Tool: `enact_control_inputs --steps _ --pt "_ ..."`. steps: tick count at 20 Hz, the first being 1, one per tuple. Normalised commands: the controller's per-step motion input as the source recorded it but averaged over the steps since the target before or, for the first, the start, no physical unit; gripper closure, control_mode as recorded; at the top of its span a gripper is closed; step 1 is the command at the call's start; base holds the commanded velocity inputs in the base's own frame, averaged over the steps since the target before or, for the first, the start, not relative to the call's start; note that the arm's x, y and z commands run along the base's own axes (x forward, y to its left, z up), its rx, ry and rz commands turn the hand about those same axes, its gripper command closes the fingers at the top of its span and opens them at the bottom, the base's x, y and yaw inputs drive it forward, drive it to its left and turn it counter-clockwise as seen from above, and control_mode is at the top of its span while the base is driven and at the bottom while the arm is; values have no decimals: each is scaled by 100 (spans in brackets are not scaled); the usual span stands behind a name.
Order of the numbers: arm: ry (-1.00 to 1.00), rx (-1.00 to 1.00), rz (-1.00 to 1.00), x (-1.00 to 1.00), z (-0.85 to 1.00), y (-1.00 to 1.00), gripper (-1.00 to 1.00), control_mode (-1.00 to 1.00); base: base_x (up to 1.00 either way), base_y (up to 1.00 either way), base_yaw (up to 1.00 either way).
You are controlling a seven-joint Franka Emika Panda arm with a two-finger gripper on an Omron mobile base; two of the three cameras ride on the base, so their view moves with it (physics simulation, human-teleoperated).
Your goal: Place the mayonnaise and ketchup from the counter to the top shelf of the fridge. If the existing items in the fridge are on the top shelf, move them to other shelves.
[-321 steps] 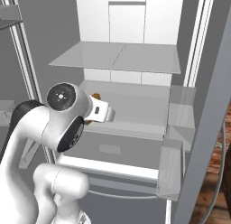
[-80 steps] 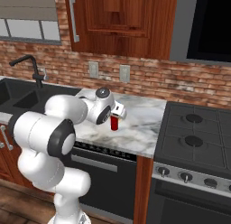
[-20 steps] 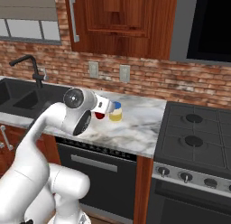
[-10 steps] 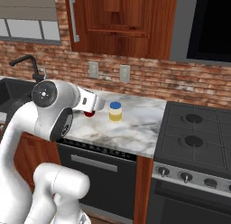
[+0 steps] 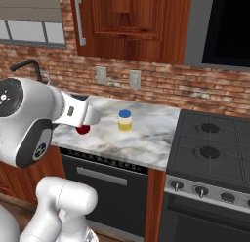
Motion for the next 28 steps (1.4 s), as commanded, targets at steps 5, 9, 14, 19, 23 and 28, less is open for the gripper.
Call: enact_control_inputs --steps 5,9,14,19,23,28 --pt "1 0 0 -40 6 0 100 -100 0 0 0" --pt "0 0 0 0 0 0 100 100 0 0 0" --pt "0 0 0 0 0 0 100 100 -64 -13 0" --pt "0 0 0 0 0 0 100 100 -100 -47 0" --pt "0 0 0 0 0 0 100 100 -100 -73 -3" --pt "0 0 0 0 0 0 100 100 -100 -91 -12"
